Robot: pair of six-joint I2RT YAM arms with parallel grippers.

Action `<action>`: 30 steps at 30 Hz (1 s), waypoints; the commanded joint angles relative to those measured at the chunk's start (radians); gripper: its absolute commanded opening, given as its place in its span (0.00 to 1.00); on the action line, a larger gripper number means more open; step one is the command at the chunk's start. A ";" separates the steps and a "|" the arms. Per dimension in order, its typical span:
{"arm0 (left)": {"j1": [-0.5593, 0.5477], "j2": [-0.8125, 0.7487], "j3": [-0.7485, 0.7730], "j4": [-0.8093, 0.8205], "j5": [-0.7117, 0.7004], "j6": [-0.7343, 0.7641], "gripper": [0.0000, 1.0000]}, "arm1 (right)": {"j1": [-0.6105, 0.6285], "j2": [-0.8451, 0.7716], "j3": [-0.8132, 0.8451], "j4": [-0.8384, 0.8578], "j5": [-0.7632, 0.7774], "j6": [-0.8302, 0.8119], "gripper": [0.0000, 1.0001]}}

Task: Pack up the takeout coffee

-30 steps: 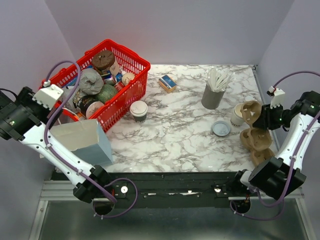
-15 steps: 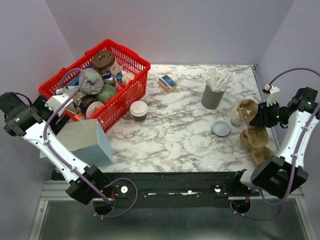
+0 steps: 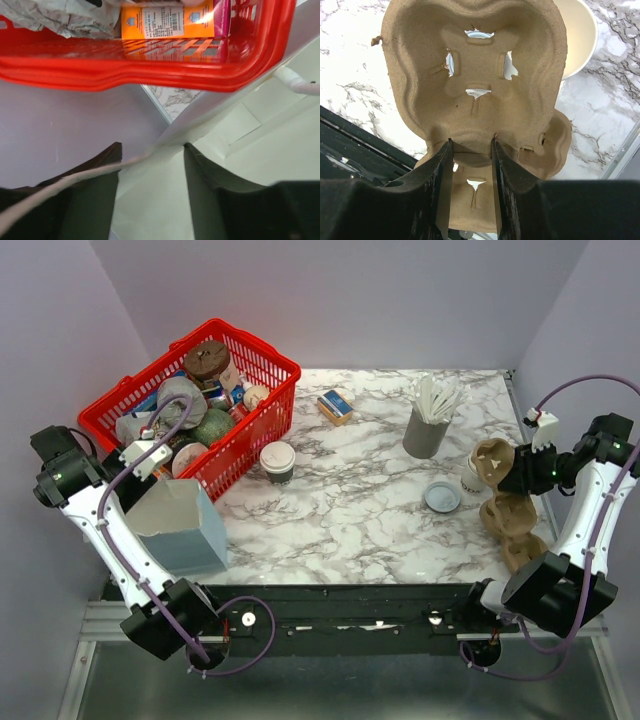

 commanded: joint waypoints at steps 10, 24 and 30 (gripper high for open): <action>-0.139 -0.106 -0.055 -0.190 0.033 -0.146 0.00 | 0.004 -0.038 -0.039 -0.054 -0.034 -0.024 0.00; -0.605 -0.194 -0.108 -0.184 0.353 -0.535 0.00 | 0.004 -0.047 -0.030 -0.100 -0.103 -0.078 0.00; -0.659 -0.153 -0.070 -0.181 0.459 -0.569 0.00 | 0.004 -0.090 -0.025 -0.135 -0.138 -0.107 0.01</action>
